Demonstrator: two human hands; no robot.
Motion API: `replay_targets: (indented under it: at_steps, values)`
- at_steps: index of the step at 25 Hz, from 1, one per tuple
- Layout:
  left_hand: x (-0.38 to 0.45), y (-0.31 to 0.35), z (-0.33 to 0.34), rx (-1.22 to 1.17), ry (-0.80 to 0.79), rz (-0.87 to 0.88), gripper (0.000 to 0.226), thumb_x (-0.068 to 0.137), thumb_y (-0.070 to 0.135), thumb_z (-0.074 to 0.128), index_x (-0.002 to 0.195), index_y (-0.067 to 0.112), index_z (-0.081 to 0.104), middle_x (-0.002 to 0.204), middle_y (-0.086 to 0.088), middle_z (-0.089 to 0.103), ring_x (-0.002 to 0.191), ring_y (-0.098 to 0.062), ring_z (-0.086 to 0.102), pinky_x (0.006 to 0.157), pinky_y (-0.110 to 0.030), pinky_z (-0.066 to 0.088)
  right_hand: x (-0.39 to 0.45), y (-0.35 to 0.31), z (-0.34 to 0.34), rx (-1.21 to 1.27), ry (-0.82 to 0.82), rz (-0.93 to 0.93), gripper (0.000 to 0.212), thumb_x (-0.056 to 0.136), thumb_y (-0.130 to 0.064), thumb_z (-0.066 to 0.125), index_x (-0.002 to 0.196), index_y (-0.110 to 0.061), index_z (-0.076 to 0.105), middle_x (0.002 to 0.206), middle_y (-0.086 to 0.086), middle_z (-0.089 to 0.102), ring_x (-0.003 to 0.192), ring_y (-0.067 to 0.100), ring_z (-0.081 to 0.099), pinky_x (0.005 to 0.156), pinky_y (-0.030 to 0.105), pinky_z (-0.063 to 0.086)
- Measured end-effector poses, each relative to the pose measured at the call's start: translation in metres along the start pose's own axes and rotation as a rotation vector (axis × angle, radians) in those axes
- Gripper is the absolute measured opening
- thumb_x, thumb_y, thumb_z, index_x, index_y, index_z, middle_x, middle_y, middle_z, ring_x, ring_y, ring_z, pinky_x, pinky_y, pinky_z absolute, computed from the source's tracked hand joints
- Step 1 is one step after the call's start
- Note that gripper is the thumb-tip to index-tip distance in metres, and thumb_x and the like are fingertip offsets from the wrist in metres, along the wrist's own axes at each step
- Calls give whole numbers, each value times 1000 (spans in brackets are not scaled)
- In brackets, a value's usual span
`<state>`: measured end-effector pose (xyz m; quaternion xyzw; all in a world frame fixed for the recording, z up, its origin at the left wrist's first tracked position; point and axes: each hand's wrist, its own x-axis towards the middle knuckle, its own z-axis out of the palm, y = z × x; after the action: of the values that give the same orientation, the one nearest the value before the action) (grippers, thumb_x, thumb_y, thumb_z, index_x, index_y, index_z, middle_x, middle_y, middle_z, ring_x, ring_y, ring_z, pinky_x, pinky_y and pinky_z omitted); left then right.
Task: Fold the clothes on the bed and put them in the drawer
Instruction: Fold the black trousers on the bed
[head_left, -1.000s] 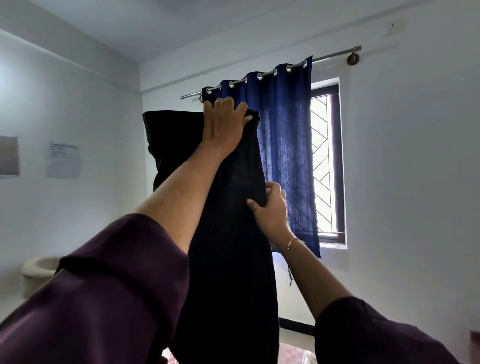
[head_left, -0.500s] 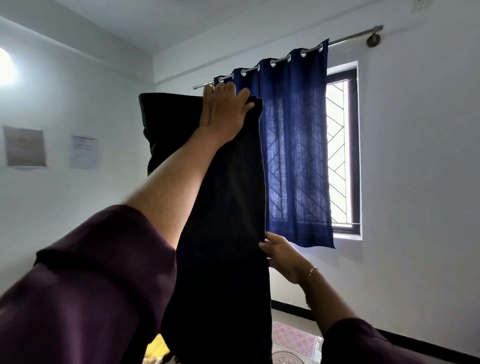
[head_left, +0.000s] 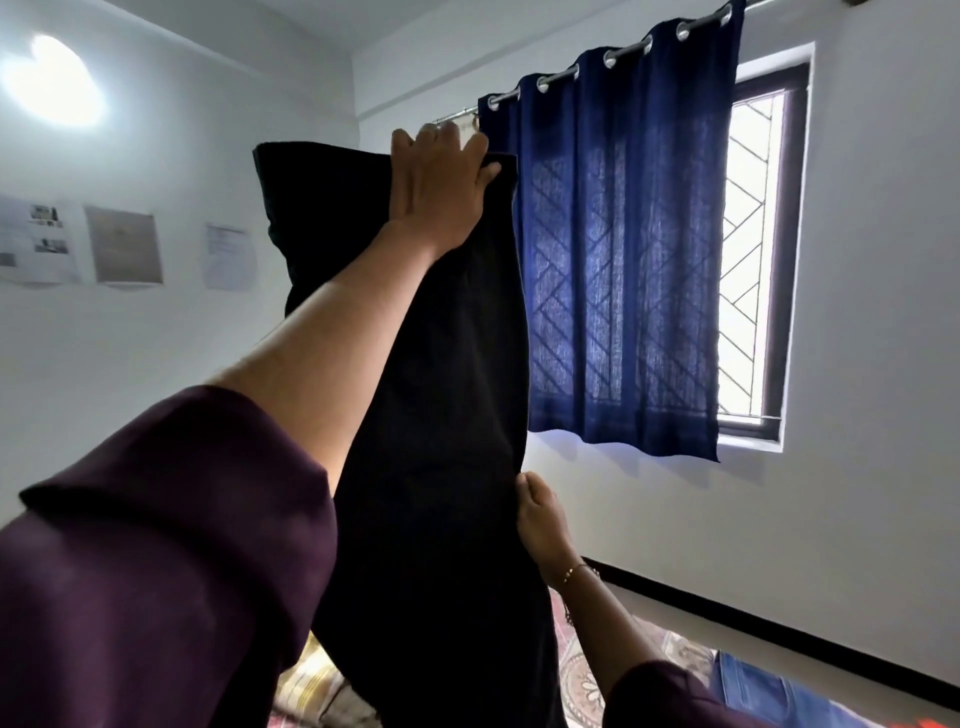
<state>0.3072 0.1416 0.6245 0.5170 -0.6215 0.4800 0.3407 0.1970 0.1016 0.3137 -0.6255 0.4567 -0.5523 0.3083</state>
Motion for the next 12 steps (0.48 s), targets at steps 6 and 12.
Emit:
replay_targets:
  at_steps: [6, 12]
  values:
    - [-25, -7, 43, -80, -22, -183, 40, 102, 35, 28, 122, 8, 49, 120, -18, 53, 112, -35, 47, 94, -43, 28, 9, 15, -29, -128, 230, -3, 36, 100, -12, 36, 64, -15, 34, 73, 13, 50, 69, 22, 40, 59, 30, 19]
    - [-53, -4, 104, -382, -103, -571, 38, 101, 35, 30, 120, 10, 52, 125, -12, 56, 116, -32, 50, 97, -41, 28, 32, 13, -99, -378, 428, -59, 24, 98, -5, 36, 75, -5, 45, 78, 17, 54, 70, 25, 44, 59, 28, 19]
